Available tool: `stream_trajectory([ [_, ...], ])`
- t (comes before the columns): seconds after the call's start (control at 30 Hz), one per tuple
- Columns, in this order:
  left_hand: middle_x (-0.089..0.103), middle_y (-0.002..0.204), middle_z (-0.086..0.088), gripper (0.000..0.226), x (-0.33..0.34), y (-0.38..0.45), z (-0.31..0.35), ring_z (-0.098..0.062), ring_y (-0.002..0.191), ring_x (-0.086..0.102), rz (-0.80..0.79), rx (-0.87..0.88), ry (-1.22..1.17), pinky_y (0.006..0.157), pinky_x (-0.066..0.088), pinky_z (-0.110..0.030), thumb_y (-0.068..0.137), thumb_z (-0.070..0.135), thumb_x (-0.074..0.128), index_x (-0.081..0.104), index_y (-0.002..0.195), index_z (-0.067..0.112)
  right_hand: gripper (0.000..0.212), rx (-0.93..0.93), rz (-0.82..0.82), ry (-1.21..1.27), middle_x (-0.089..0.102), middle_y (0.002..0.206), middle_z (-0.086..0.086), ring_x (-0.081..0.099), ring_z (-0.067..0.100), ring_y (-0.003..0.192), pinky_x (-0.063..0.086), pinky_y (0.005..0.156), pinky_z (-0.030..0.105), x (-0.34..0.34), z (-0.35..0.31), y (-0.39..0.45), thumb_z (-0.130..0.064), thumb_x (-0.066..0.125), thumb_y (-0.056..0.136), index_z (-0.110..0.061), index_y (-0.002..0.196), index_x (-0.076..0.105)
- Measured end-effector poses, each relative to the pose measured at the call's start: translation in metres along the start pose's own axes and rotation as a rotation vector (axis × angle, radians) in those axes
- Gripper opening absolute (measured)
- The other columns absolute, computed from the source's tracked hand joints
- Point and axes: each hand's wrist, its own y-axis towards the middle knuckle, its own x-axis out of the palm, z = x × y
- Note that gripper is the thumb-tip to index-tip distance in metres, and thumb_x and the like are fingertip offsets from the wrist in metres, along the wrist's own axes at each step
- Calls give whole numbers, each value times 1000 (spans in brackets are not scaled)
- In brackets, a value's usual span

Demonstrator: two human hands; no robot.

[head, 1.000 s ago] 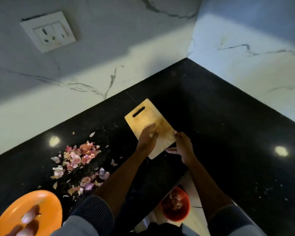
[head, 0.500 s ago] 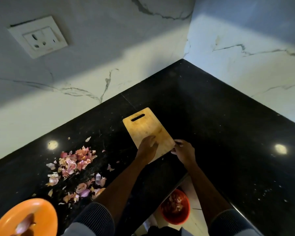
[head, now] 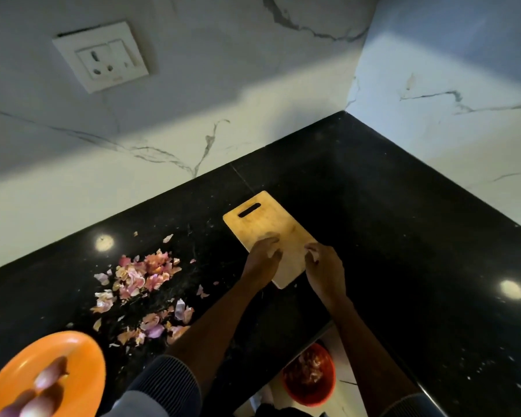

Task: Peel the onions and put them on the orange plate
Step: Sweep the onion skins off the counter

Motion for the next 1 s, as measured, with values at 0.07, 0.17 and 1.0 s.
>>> stream_trajectory([
  [0.07,46,152,3,38,-12,-9,-5,-14,140,42,81,5,-72,116,35,-31,104,23,51,55,141,17,22,-87,12,21,60,125,2,62,18,109,47,87,26,14,-8,0,-20,57,100,-21,119,67],
  [0.17,54,143,1,33,-36,-28,-19,-15,131,50,258,-47,-148,107,39,-26,103,29,54,60,134,19,23,-228,-55,49,64,122,5,60,20,111,39,89,22,41,-29,-1,-20,56,100,-15,119,68],
  [1.0,36,152,13,46,-93,-173,-191,-12,143,38,1018,-363,-397,117,35,-32,102,41,52,42,146,35,64,-841,-796,-153,20,167,-7,10,18,155,10,126,46,287,-226,-11,-65,27,99,-35,156,29],
])
